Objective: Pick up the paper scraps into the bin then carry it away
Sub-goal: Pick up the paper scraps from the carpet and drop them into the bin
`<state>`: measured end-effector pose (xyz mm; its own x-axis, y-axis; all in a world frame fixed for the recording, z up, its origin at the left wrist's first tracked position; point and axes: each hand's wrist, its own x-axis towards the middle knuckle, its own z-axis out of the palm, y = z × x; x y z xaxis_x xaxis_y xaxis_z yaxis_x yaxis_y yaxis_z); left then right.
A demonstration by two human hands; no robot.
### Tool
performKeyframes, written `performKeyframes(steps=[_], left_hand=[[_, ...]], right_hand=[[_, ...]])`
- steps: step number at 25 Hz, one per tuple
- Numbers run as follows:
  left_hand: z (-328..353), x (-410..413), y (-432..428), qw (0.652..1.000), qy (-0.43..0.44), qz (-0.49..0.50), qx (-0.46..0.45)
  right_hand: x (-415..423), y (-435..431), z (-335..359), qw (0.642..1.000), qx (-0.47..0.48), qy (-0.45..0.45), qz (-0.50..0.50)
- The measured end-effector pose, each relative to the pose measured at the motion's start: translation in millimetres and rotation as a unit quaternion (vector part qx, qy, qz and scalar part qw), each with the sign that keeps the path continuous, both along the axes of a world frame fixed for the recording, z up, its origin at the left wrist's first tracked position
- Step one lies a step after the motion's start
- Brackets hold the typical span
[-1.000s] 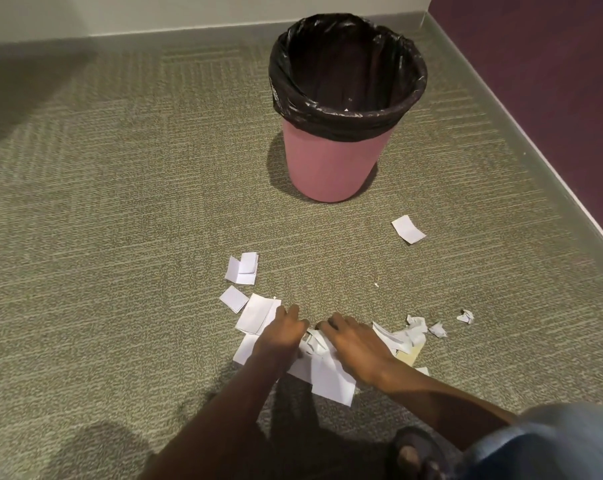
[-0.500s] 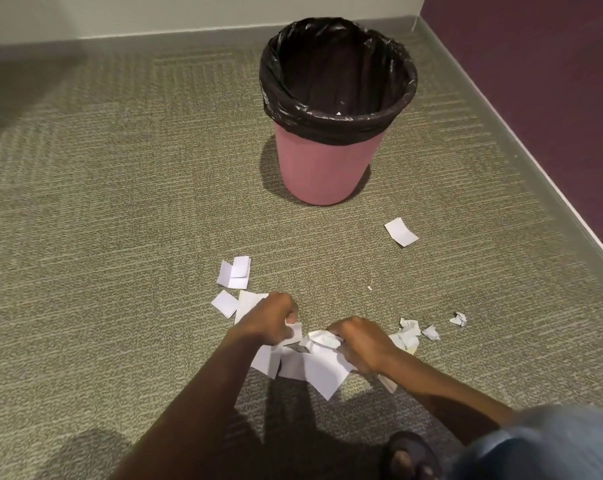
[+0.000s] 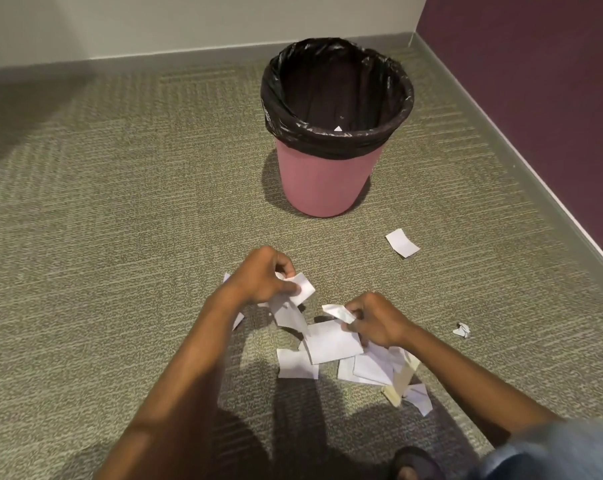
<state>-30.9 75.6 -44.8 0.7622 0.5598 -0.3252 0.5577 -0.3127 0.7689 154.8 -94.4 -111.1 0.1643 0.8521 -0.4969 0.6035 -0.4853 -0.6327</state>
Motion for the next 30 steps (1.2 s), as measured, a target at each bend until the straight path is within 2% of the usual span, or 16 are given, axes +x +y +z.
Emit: performKeyframes(steps=[5,9,13,15,18,21,24,27,30], left_hand=[[96,19,46,0.988,-0.13,0.083,-0.014],[161,55,93,0.977,-0.193,0.095,0.004],[203,99,135,0.949,-0.282,0.143,0.011],[200,125,151,0.944,-0.279,0.169,0.054],[164,157,163,0.953,-0.21,0.197,0.095],[127,171,158,0.973,-0.124,0.149,0.124],[110,172,149,0.984,-0.096,0.093,0.115],[114,164,151,0.984,-0.109,0.072,0.119],[123,147,152,0.966,-0.216,0.126,0.067]], right_hand=[[29,31,69,0.997,0.066,-0.008,-0.039],[33,48,122,0.993,0.114,-0.034,-0.026],[36,47,168,0.989,0.149,-0.013,-0.02],[40,46,185,0.985,0.169,0.005,-0.044],[47,47,197,0.976,0.201,0.009,-0.082],[51,51,198,0.968,0.222,0.013,-0.113],[54,57,198,0.965,0.224,0.003,-0.139],[56,63,202,0.96,0.232,-0.006,-0.159],[58,69,209,0.952,0.252,-0.014,-0.174]])
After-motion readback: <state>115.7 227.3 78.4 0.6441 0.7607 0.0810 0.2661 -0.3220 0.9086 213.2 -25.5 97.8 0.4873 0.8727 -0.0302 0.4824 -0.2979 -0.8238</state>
